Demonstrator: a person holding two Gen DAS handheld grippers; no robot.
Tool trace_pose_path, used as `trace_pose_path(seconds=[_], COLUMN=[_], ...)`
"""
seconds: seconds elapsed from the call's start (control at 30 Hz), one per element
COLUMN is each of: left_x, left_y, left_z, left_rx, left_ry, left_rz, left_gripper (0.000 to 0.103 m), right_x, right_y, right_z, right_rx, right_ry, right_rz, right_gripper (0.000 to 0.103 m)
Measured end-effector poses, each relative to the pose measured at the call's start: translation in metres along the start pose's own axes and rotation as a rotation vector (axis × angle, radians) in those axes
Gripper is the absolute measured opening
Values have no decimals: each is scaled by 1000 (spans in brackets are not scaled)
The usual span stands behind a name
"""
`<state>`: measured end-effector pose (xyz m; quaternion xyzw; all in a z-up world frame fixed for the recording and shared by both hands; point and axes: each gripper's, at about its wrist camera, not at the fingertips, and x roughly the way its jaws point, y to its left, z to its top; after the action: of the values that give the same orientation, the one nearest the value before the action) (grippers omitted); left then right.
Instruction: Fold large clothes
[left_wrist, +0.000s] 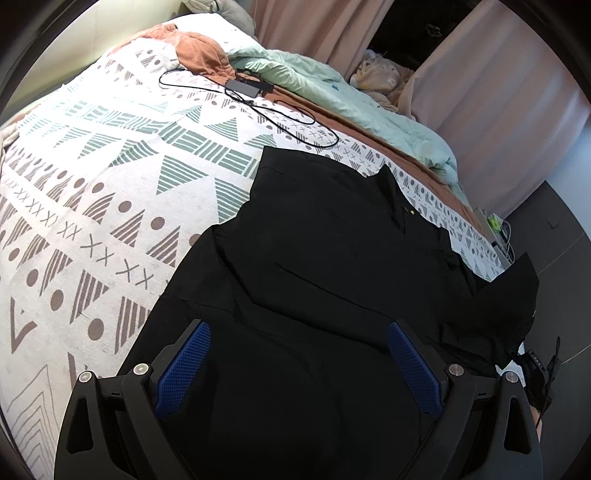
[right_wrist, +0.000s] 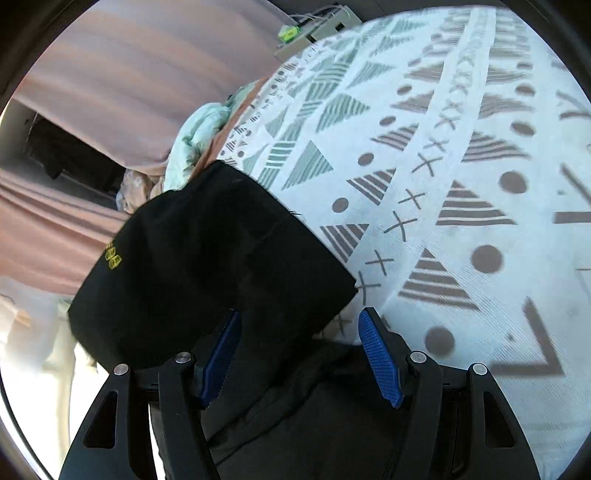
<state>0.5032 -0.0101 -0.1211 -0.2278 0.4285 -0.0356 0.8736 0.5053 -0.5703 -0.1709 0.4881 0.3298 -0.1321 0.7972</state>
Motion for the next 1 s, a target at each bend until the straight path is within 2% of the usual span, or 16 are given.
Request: trace_pose_path(seconds=[0.03,0.07,0.1,0.13,0.17,0.27,0.43,0.67,1.0], left_x=[0,0,1,1,1,0,-7,-18,-26], left_y=[0,1,1,1,1,2,4,12,38], left_z=[0,0,0,1,1,2,3,1,3], left_rx=[0,-1,-1,-2,-4,-10,-26,-46,-67], left_ry=[-1,-1,-2,-2,-3,-6,-19,-39,-52], left_rz=[1,2,3,4,4,0,-17,-19,16], left_gripper=[97,97,97,97,97,97,97,97,97], right_x=[6,9,6,4,3,3,-16,-26,-25], right_y=[-9,-6,-4,0,4,23,63,120,192], right_z=[2,9,14,13,13,20,5,-29,-108], right_rx=[9,13,10,4,-4,-55,-144,-258,-365], right_ry=[-4,-16,-28,-32,-42,-71,-87,-74,-4], right_rz=[6,12,17,14,29,67,162,244,354], right_gripper=[66,62,54,37,32,23,19,17,15])
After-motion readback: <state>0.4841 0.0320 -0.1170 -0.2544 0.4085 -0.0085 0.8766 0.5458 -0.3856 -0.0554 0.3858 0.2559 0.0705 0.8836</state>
